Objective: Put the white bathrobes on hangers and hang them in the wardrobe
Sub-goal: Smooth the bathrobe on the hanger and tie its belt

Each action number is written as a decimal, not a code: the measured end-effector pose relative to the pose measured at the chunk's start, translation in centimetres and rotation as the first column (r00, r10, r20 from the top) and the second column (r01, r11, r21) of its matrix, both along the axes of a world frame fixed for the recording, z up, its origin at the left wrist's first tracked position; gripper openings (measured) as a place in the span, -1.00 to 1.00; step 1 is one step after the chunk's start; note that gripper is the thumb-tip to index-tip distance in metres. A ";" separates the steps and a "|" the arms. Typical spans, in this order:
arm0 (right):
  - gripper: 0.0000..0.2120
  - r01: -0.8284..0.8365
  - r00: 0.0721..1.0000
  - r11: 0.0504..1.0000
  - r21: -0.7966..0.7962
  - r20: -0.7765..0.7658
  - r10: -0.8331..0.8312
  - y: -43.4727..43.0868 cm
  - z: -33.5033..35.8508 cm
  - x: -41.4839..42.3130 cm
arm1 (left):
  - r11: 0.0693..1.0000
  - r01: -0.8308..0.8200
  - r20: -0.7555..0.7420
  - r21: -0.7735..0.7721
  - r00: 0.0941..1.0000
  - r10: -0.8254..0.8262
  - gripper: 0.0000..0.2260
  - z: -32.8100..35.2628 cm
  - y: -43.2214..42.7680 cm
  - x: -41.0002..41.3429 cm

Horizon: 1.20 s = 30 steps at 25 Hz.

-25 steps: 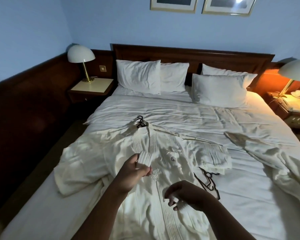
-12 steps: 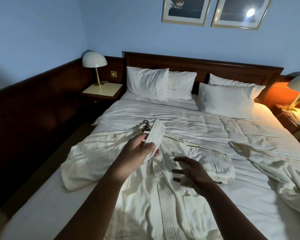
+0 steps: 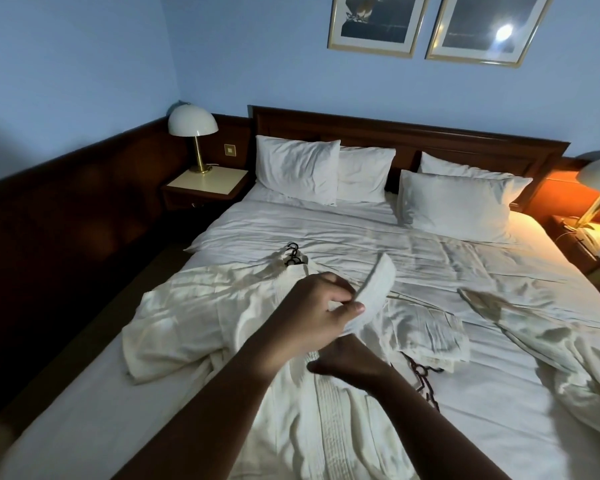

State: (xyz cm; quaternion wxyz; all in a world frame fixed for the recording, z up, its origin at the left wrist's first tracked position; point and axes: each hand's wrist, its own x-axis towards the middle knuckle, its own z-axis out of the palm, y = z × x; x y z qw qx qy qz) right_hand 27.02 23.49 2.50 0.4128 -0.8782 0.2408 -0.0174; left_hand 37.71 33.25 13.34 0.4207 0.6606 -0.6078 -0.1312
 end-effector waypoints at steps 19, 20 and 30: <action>-0.69 0.034 0.964 0.802 0.596 0.191 -0.183 0.4 -2.2 -1.9 | 0.908 -0.134 -0.083 0.397 0.980 0.181 -0.48 -9.5 3.0 6.5; -0.65 0.069 0.959 0.788 0.611 0.177 -0.221 0.2 -2.2 -2.0 | 0.920 -0.130 -0.090 0.370 0.981 0.175 -0.48 -9.0 3.6 6.2; -0.60 0.444 0.889 0.817 0.367 -0.066 -0.454 -0.9 -3.4 -0.7 | 0.870 0.005 -0.211 0.494 0.971 0.114 -0.59 -12.7 6.5 3.9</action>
